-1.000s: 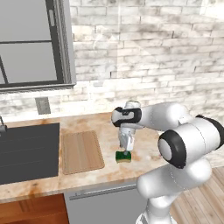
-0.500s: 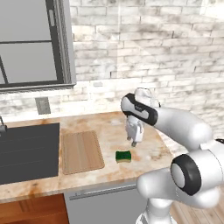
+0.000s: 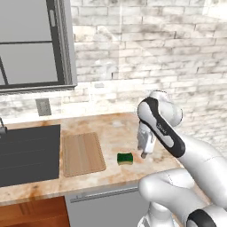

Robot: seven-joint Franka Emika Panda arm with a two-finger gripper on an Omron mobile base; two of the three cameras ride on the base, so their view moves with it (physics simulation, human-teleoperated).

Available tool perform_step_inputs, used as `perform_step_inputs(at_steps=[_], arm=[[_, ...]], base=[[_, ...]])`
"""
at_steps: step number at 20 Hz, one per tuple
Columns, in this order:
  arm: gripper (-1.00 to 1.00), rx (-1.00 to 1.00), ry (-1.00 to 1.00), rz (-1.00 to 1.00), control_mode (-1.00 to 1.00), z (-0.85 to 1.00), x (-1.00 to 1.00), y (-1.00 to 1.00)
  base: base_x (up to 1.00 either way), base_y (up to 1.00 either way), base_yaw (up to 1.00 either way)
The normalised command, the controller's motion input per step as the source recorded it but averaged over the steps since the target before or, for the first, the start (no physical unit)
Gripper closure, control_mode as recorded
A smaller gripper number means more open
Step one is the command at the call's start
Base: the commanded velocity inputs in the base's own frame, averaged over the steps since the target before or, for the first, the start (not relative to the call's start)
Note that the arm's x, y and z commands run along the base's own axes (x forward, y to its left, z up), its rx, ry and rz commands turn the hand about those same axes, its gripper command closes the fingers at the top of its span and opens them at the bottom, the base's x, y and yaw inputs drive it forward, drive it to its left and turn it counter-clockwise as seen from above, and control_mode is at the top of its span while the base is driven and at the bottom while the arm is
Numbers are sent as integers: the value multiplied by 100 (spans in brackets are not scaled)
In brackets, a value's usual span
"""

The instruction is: Pick up the sponge from the counter and clean the cutting board by briefly scrubbing or pressing down on the cutting board. Once finished, release the sponge.

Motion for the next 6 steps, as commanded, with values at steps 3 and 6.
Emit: perform_step_inputs(at_steps=[3,6], arm=[[-100,-2,-19,-11,-100,61,-75,0],[-100,-6,-26,-10,-100,72,-54,1]], base=[[0,0,0],[0,0,0]])
